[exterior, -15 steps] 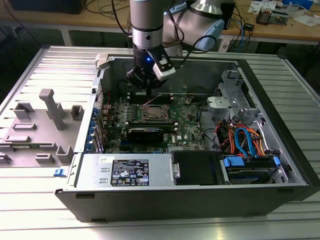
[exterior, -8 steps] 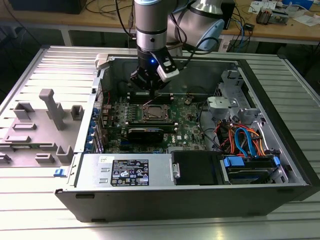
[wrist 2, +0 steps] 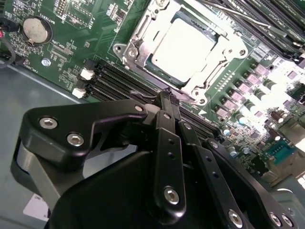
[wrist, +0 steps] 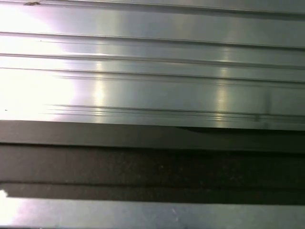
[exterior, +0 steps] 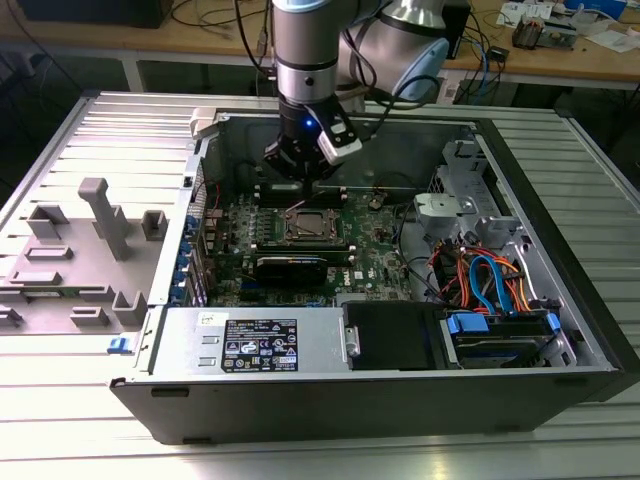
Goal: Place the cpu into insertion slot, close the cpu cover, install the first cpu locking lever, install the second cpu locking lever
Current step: 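Install the first cpu locking lever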
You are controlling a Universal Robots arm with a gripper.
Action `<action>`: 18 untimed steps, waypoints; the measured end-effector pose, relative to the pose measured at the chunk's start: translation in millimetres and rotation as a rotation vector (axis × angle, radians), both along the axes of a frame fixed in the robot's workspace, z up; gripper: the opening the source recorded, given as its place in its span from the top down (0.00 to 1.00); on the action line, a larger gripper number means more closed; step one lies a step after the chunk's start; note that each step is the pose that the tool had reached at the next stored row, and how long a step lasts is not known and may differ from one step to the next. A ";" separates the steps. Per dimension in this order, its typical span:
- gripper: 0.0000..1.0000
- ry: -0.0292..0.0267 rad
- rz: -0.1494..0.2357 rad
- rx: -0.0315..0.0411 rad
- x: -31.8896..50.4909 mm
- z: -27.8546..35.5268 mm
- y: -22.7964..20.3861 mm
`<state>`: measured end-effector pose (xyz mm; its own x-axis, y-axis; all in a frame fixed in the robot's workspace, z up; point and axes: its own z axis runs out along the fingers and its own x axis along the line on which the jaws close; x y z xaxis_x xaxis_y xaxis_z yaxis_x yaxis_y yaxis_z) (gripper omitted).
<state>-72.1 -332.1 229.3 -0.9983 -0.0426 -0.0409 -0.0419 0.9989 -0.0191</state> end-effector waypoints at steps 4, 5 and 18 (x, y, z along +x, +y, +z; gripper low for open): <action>0.89 0.0000 0.000 0.0000 5.6 -2.6 0.1; 0.89 0.0000 0.000 0.0000 7.5 -3.5 0.1; 0.89 0.0137 -0.028 0.0013 16.4 -9.5 0.1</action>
<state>-55.7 -332.0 219.8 -0.9995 -0.0149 -0.0273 -0.0144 0.9997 -0.0174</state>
